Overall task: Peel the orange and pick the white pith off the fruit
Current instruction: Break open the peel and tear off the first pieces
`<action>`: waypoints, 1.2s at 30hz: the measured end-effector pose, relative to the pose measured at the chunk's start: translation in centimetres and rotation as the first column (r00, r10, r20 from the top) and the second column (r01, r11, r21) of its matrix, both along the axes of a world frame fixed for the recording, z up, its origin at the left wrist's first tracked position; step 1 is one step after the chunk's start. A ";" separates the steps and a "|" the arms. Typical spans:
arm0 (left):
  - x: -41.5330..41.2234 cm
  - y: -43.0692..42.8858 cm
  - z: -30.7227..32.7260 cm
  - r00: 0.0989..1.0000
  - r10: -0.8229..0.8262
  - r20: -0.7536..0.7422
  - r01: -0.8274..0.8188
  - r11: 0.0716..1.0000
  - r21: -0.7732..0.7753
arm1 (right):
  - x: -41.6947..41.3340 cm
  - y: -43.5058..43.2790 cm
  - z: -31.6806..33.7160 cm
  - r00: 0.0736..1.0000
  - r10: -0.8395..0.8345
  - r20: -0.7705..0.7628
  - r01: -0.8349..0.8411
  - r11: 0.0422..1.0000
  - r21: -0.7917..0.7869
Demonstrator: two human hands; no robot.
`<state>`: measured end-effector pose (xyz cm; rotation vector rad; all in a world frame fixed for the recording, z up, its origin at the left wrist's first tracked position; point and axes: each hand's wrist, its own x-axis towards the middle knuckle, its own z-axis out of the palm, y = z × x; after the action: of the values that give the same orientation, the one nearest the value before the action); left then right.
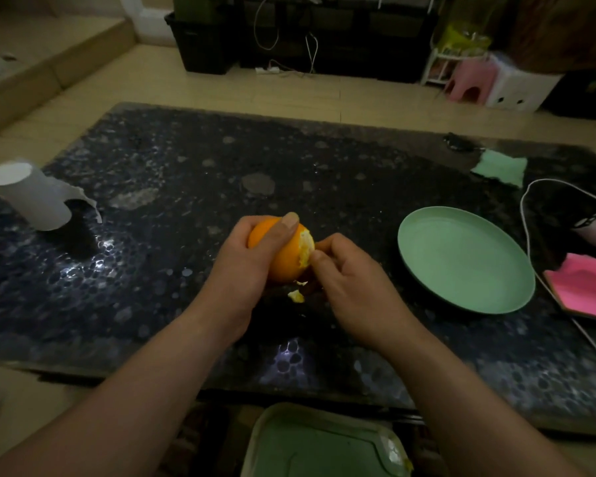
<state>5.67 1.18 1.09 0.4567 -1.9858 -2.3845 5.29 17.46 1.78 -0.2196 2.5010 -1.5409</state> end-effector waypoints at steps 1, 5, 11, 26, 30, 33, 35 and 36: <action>0.1 0.1 -0.1 1.000 0.005 -0.021 -0.006 0.999 -0.040 | 0.0 0.0 -0.1 1.000 0.003 -0.013 -0.003 0.999 0.038; -0.1 0.0 -0.7 1.000 -0.030 -0.001 0.030 0.990 -0.141 | 0.0 0.0 -0.1 1.000 -0.009 -0.020 0.011 0.992 0.124; -0.3 -0.2 -0.7 0.996 -0.028 0.087 0.043 0.983 -0.181 | 0.8 -0.6 -0.9 0.999 -0.017 0.045 0.011 0.993 0.114; 0.1 0.2 -0.3 0.995 0.040 0.091 -0.036 0.998 -0.051 | 0.7 -1.2 -1.0 0.988 -0.052 0.147 0.066 0.994 -0.092; 0.1 0.1 -0.2 0.996 0.055 0.076 -0.052 0.998 -0.039 | 0.7 -1.3 -1.1 0.994 -0.029 0.105 0.036 0.997 -0.066; 0.3 0.3 -0.5 0.998 0.050 0.042 -0.046 0.995 -0.085 | 0.6 -1.0 -0.9 0.992 0.010 0.127 -0.004 0.999 -0.045; 0.4 0.4 -0.7 0.999 0.041 0.019 -0.039 0.994 -0.103 | 0.5 -0.9 -1.0 0.994 0.019 0.109 -0.014 0.999 -0.049; 0.4 0.4 -0.7 0.999 0.036 0.016 -0.034 0.994 -0.105 | 0.5 -0.8 -1.0 0.996 0.014 0.092 -0.009 0.999 -0.051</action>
<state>6.09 1.59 0.35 0.5065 -2.0798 -2.2506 5.80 16.65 0.75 -0.1658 2.3883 -1.5739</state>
